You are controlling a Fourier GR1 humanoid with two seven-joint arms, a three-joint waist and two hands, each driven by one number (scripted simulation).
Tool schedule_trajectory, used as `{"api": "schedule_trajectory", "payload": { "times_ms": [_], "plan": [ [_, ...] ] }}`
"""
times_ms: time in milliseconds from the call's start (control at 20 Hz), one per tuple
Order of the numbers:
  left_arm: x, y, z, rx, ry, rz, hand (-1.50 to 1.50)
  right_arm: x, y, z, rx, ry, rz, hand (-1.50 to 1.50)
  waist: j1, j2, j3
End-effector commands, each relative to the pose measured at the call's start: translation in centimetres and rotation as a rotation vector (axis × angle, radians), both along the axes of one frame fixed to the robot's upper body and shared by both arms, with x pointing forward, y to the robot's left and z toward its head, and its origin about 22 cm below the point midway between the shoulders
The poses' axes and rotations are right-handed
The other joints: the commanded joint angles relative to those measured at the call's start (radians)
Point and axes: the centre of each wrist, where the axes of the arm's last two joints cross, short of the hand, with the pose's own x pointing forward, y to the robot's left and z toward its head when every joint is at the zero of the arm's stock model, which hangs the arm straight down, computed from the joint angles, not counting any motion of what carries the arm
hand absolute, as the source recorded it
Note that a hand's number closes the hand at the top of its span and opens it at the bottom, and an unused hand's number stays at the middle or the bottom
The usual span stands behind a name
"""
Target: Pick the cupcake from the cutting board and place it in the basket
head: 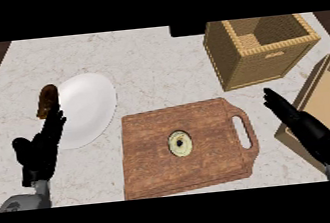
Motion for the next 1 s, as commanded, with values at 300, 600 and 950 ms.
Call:
{"api": "schedule_trajectory", "payload": {
  "times_ms": [300, 600, 950],
  "plan": [
    [-2.7, -1.0, -4.1, -0.060, 0.344, -0.084, 0.00, 5.0, 16.4, 9.0, 0.221, -0.436, 0.348, 1.50, 0.095, 0.005, -0.004],
    [-2.9, -1.1, -3.8, -0.067, 0.365, -0.071, 0.00, 1.4, 27.5, 6.0, 0.148, -0.461, 0.220, -1.50, 0.066, -0.002, -0.005],
    [-4.6, 0.1, -4.1, -0.082, 0.392, -0.014, 0.00, 5.8, 25.5, 7.0, -0.440, -0.480, 0.014, -1.50, 0.007, -0.032, -0.012]
  ]
}}
